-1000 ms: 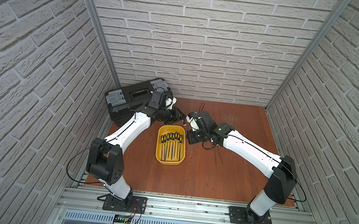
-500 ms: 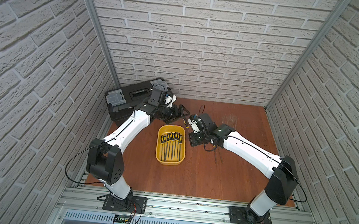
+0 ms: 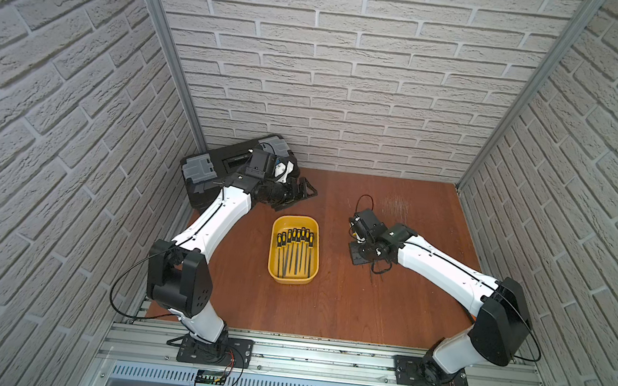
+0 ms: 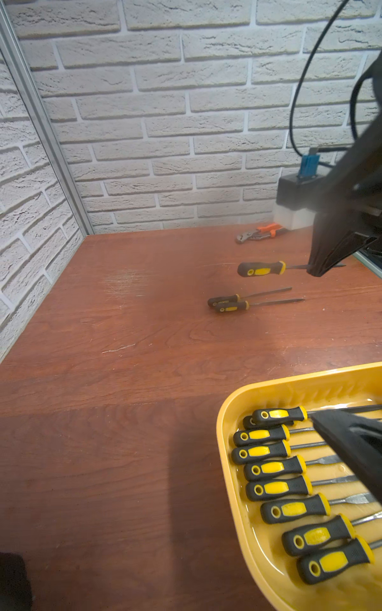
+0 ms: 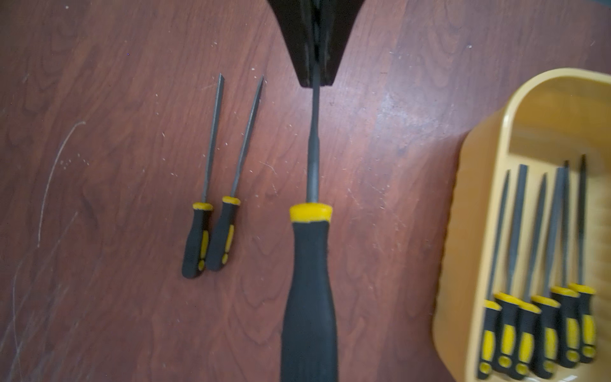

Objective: Take the file tool out of the storage box
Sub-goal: Place the file tool at the center of the board.

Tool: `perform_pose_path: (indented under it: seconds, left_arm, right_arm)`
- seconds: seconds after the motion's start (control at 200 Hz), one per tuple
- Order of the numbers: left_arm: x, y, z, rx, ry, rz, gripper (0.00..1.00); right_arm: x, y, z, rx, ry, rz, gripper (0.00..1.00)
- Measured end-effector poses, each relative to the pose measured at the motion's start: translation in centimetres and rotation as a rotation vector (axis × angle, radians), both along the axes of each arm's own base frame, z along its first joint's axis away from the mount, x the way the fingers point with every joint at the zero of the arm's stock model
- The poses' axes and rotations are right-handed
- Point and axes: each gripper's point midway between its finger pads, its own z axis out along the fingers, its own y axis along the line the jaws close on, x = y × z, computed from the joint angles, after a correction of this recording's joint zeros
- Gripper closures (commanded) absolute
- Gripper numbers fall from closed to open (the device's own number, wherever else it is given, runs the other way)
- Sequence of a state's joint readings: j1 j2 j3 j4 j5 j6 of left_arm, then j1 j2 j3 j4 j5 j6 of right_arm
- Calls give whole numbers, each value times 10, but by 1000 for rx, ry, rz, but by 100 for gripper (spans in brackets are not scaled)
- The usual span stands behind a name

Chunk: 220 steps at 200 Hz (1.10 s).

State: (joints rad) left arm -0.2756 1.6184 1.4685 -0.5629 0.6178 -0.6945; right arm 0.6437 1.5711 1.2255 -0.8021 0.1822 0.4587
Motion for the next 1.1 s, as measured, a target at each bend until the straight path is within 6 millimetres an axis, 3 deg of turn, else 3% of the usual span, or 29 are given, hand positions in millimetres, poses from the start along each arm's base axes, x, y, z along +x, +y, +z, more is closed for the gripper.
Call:
perform_pose_path:
  seconds: [0.275,0.825,1.1]
  left_arm:
    - [-7,3,-7,18,11,-8,2]
    - [-15,7,-7,34,6,-4,2]
    - [-17,9,-10,41,11,1,2]
  right_arm:
    - [-2,-20,-32,-44,56,-80,97]
    - [16,-20,-100,-77,139,-136,97]
    - [18,-21,-104,-71,134,-161,97]
